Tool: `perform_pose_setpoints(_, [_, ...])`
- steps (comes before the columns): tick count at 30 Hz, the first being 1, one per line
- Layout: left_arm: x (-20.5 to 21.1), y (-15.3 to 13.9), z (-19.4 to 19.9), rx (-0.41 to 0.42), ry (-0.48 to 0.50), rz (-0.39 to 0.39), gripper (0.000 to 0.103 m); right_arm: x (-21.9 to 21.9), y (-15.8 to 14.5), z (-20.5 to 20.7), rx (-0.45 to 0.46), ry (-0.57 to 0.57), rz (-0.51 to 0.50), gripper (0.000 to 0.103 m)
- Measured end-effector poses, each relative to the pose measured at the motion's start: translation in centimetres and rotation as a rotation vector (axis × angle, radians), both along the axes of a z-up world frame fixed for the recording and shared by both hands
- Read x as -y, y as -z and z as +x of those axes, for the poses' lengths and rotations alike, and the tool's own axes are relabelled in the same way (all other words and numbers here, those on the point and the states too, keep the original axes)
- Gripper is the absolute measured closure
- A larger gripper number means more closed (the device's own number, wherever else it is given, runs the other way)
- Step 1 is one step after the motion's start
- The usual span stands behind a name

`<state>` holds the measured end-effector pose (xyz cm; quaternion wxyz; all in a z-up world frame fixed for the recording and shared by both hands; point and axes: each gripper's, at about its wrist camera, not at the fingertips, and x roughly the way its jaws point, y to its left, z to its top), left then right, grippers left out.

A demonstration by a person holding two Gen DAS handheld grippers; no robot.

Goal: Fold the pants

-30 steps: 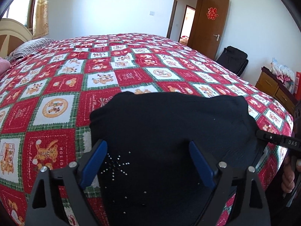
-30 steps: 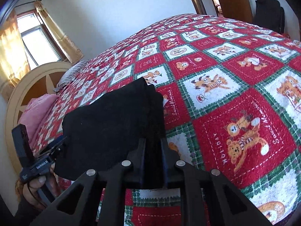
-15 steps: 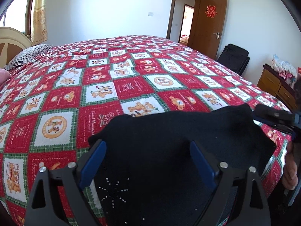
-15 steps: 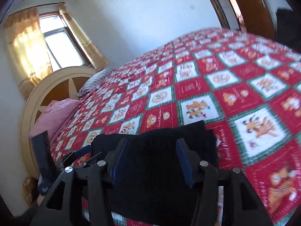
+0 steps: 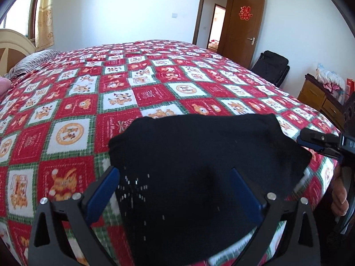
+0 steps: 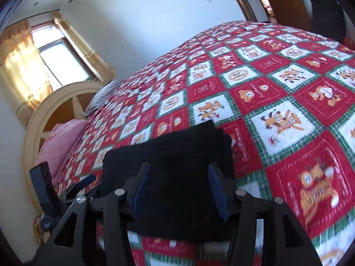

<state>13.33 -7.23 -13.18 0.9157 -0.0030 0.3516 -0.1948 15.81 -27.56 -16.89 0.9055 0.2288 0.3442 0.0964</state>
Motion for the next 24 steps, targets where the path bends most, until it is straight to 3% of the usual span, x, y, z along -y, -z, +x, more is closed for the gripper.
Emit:
perform_pose_setpoints(5, [0.4, 2.2, -0.3, -0.041, 0.000, 0.037, 0.001, -1.8, 2.2, -2.1, -0.063, -0.065, -0.072, 0.048])
perform_pose_setpoints(8, [0.5, 2.9, -0.2, -0.041, -0.006, 0.040, 0.000, -1.1, 2.8, -2.2, -0.063, -0.058, -0.038, 0.048])
perform_pose_setpoints(24, [-1.1, 2.1, -0.3, -0.049, -0.030, -0.001, 0.000, -2.7, 2.6, -2.1, -0.062, -0.102, -0.213, 0.048])
